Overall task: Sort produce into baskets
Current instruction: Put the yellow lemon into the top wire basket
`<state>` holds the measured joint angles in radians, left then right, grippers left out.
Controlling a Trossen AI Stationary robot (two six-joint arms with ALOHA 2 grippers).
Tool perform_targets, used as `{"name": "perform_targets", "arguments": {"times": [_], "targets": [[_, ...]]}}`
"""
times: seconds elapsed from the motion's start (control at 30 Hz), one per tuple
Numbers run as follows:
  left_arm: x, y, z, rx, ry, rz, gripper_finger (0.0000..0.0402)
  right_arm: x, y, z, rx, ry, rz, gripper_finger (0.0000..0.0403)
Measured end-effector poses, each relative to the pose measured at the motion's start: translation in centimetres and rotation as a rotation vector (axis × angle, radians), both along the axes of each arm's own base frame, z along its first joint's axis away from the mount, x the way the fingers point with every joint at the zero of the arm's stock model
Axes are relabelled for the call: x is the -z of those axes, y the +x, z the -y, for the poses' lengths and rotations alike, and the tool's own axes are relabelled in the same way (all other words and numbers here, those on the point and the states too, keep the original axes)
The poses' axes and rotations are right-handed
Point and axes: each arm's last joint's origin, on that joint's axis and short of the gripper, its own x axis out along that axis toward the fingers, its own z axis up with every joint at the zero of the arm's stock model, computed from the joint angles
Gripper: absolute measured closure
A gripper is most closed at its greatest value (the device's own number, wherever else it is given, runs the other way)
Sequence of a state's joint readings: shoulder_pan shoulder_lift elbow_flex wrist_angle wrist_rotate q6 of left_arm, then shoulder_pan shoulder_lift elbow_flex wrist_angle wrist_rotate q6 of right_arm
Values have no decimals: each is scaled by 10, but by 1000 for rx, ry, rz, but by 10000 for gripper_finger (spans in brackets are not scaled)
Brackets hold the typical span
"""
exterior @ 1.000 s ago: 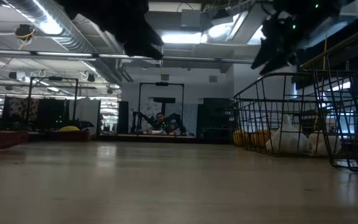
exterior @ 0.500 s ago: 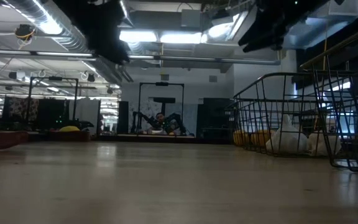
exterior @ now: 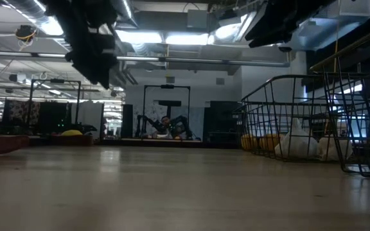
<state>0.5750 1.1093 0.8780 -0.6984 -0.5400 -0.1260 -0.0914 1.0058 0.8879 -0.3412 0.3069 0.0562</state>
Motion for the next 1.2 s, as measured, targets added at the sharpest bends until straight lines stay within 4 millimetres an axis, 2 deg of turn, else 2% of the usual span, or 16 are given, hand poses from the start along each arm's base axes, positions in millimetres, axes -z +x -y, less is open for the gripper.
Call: {"name": "perform_targets", "arguments": {"times": [0.53,0.93,1.07,1.2], "targets": [[40,-23,-60,-231,-141,-199,84,0,0,0,-1,0,-1,125],[69,-23,-82,-258,-250,-223,84,0,0,0,-3,1,-1,125],[72,-22,-87,-274,-274,-236,84,0,0,0,-3,1,0,125],[59,-16,-93,-267,-281,-247,84,-1,1,0,-3,0,11,125]]}}
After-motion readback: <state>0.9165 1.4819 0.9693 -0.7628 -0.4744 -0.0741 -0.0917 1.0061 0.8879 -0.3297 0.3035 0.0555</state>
